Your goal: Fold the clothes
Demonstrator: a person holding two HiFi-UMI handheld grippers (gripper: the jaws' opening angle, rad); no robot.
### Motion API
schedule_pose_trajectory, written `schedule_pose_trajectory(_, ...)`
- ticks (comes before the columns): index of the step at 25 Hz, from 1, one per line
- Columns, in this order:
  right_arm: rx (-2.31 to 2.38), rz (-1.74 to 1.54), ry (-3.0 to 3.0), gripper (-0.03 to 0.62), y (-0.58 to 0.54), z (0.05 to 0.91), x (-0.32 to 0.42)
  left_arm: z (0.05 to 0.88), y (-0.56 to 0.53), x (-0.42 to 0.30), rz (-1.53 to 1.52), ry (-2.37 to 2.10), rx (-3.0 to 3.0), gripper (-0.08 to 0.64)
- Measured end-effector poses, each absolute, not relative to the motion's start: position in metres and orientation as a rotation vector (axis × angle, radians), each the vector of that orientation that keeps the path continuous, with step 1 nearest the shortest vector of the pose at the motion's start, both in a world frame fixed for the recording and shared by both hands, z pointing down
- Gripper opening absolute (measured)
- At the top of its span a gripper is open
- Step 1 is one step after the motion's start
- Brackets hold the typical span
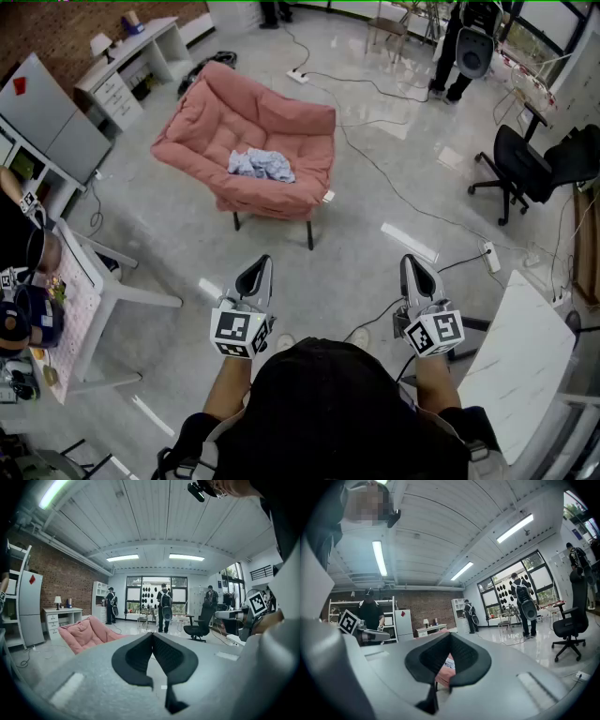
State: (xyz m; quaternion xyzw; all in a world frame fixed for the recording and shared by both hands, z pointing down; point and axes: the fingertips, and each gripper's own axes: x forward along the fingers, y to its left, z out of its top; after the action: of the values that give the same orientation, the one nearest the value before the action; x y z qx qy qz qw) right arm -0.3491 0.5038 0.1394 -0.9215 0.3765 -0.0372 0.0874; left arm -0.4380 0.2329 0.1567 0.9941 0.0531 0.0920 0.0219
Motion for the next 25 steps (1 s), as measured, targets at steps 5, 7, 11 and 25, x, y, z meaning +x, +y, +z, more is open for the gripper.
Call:
schedule_pose_trajectory(5,-2.751,-0.121,1.123,0.003,0.506,0.141,-0.347,0.158,0.238,-0.434,0.292,0.187,3.083,0.0)
schedule_pose_trajectory(7,-2.751,-0.119,1.127,0.003,0.506,0.141,-0.348,0.158,0.239,-0.433,0.294,0.191,3.086,0.0)
schedule_pose_trajectory(11,-2.757,-0.119,1.132,0.003,0.505,0.14,-0.345,0.157,0.241,-0.43,0.296,0.201,3.083,0.0)
schedule_pose_trajectory(25,-2.696,0.022,1.214,0.431,0.523,0.117,-0.329,0.141,0.272,-0.399,0.162,0.073,3.008,0.457)
